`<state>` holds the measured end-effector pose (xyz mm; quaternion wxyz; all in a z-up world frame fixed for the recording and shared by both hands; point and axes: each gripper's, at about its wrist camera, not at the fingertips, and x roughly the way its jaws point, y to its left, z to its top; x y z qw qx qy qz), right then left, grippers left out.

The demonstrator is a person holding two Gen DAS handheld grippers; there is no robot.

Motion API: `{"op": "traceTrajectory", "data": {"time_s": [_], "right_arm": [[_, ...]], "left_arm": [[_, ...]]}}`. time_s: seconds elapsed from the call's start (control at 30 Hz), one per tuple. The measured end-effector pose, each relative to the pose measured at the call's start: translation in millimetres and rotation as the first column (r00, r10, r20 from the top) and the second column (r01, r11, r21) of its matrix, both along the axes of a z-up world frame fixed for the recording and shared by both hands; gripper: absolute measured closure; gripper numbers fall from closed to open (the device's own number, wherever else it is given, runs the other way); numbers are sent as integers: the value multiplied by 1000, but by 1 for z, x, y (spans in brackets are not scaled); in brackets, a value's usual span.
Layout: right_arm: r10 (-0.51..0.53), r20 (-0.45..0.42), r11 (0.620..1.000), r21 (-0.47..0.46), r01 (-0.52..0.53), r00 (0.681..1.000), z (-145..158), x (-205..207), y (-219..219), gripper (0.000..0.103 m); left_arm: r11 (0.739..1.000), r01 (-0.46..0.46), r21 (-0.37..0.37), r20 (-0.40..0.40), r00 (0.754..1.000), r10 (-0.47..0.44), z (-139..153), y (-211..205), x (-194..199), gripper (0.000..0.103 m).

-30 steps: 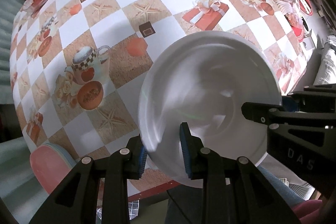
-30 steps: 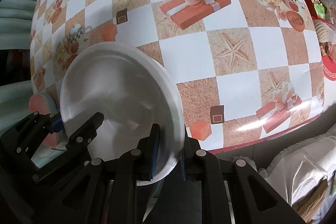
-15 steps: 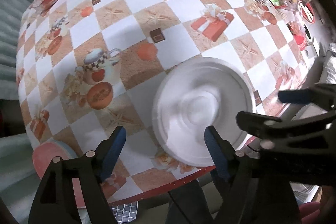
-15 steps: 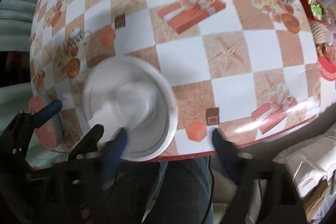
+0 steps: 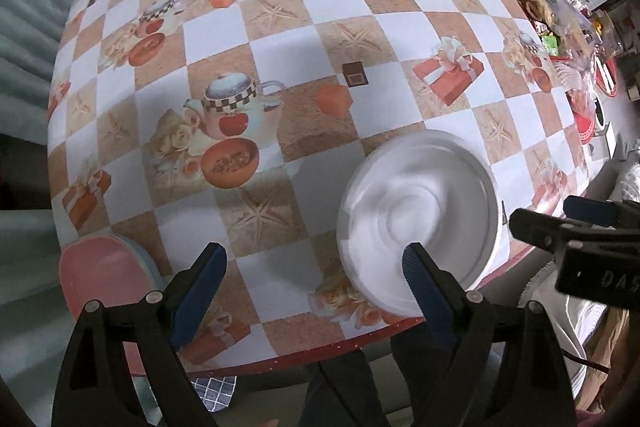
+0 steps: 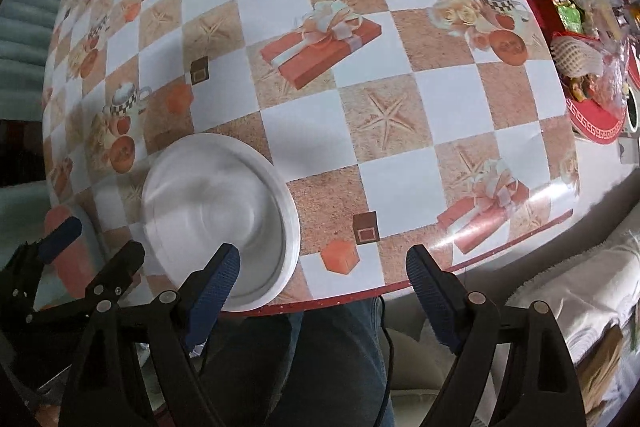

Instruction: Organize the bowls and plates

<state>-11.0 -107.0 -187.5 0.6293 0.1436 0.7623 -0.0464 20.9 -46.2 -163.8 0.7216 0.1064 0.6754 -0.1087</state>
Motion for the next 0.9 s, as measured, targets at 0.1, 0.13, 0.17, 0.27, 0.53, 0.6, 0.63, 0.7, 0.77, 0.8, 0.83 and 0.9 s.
{"op": "traceTrajectory", "data": {"time_s": [0.1, 0.13, 0.17, 0.27, 0.53, 0.6, 0.63, 0.7, 0.77, 0.8, 0.83, 0.9], "right_arm": [[-4, -3, 1000, -4, 4, 1000, 2, -3, 0, 17], [-3, -4, 1000, -4, 3, 1000, 2, -2, 0, 17], [0, -4, 1000, -4, 0, 1000, 2, -2, 0, 17], [6, 1, 1000, -4, -6, 1000, 4, 0, 0, 17], [2, -7, 1000, -10, -2, 1000, -3, -4, 6, 17], [0, -15, 1000, -14, 0, 1000, -4, -6, 6, 17], [2, -20, 1000, -15, -2, 1000, -5, -7, 7, 17], [5, -26, 1000, -16, -6, 1000, -7, -8, 9, 17], [11, -28, 1000, -16, -12, 1000, -7, -8, 10, 17], [14, -29, 1000, -16, -14, 999, -7, -8, 10, 17], [16, -30, 1000, -16, -16, 999, -8, -8, 11, 17], [18, -35, 1000, -16, -18, 999, -9, -8, 11, 17]], "left_arm": [[1000, 3, -4, -14, 1000, -3, 2, 0, -2, 12], [1000, 6, 0, -11, 1000, -6, 3, -1, -3, 12], [1000, 10, 5, -7, 1000, -10, 4, -1, -3, 12], [1000, 13, 8, 2, 1000, -13, 6, 0, -4, 11], [1000, 11, 4, 7, 1000, -11, 5, 3, -7, 11], [1000, 7, 6, 4, 1000, -7, 4, 3, -9, 11], [1000, 5, 6, 0, 1000, -5, 3, 4, -9, 11], [1000, -3, 5, -4, 1000, 3, 2, 4, -10, 11], [1000, -7, 3, -4, 1000, 7, 1, 4, -11, 11], [1000, -4, 5, -3, 1000, 4, 1, 5, -11, 11], [1000, -6, 5, -4, 1000, 6, 1, 5, -11, 11], [1000, -10, 6, -9, 1000, 10, -1, 5, -12, 11]]}}
